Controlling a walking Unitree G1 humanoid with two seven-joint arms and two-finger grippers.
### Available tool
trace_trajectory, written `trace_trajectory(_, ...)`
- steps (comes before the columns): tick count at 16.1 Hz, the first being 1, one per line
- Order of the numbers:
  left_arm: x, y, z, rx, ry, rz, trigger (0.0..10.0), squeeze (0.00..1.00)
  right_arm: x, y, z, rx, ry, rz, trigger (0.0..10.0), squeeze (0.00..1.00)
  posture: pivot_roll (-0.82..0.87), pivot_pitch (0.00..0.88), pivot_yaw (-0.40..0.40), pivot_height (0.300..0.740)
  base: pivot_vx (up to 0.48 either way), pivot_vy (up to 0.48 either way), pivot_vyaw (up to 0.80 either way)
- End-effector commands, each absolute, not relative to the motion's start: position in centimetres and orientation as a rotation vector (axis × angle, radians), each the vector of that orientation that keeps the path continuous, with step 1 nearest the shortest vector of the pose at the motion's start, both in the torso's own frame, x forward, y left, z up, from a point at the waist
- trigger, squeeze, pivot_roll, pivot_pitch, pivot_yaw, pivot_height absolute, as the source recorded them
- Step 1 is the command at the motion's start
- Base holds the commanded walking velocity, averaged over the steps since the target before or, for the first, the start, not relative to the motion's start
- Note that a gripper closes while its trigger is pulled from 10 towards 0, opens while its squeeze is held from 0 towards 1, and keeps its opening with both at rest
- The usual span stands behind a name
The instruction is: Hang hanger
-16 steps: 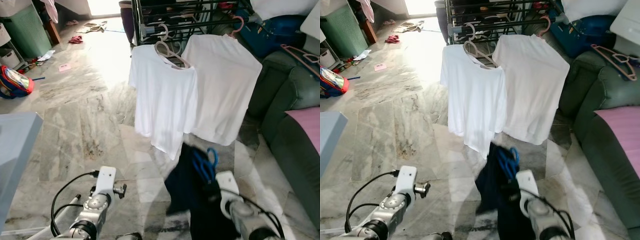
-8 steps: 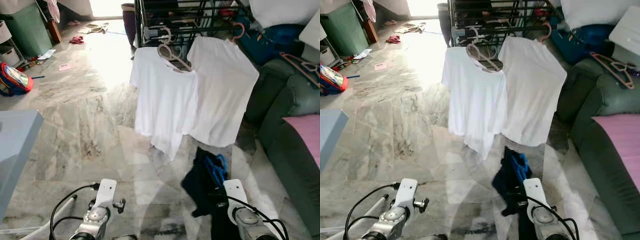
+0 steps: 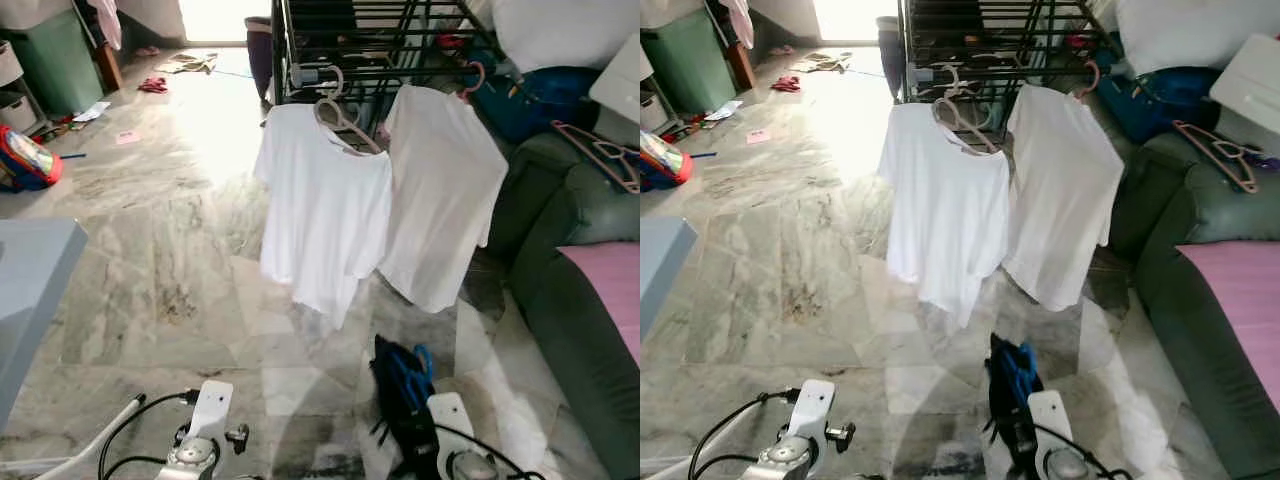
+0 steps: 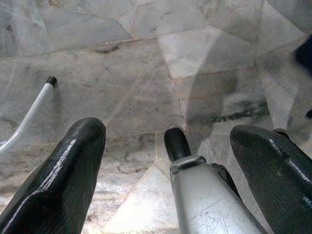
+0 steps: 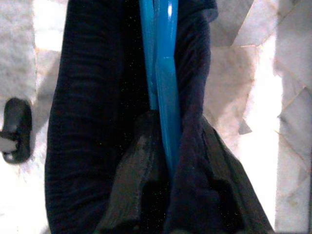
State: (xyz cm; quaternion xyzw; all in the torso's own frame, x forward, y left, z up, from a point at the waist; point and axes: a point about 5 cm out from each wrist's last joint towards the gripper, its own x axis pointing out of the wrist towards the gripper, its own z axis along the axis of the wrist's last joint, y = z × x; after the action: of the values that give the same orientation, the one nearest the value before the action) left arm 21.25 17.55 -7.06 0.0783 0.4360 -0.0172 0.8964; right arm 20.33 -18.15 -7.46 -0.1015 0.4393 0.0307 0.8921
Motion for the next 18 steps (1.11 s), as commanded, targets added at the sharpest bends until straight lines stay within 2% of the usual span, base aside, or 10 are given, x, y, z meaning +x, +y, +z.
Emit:
trace_trajectory(1,20.5,17.9,-7.5,0.18,0.938,-0.025,10.0,0.0,20.4,-18.3,-7.4,-0.23,0.907,0.075,10.0,0.0,0.08,0.0,-0.058,0.74,0.0,0.0,0.0)
trace_trajectory(4,20.7,17.7,-7.4,0.127,0.94,-0.008,10.0,0.0,20.9,-18.5,-7.1,-0.234,0.911,0.048,10.0,0.0,0.08,0.0,-0.058,0.74,0.0,0.0,0.0)
trace_trajectory(9,23.8,16.2,-5.6,0.053,0.842,-0.013,10.0,0.0,23.8,-19.0,-5.3,-0.118,0.812,-0.07,10.0,0.0,0.09,0.0,-0.052,0.74,0.0,0.0,0.0)
trace_trajectory(11,26.3,15.2,-3.9,0.043,0.766,-0.038,10.0,0.0,26.4,-19.2,-3.4,-0.079,0.727,-0.107,10.0,0.0,0.08,0.0,-0.037,0.74,0.0,0.0,0.0)
trace_trajectory(13,28.1,14.6,-2.4,0.038,0.71,-0.048,10.0,0.0,27.4,-19.0,-2.5,-0.08,0.691,-0.104,10.0,0.0,0.08,0.0,-0.03,0.74,0.0,0.0,0.0)
trace_trajectory(15,28.2,14.5,-2.4,0.062,0.71,-0.053,10.0,0.0,27.6,-18.6,-2.4,-0.103,0.686,-0.082,10.0,0.0,0.07,0.0,-0.027,0.74,0.0,0.0,0.0)
trace_trajectory(18,26.7,14.8,-3.6,0.092,0.771,-0.053,10.0,0.0,27.1,-18.0,-3.0,-0.117,0.706,-0.061,10.0,0.0,0.07,0.0,-0.029,0.74,0.0,0.0,0.0)
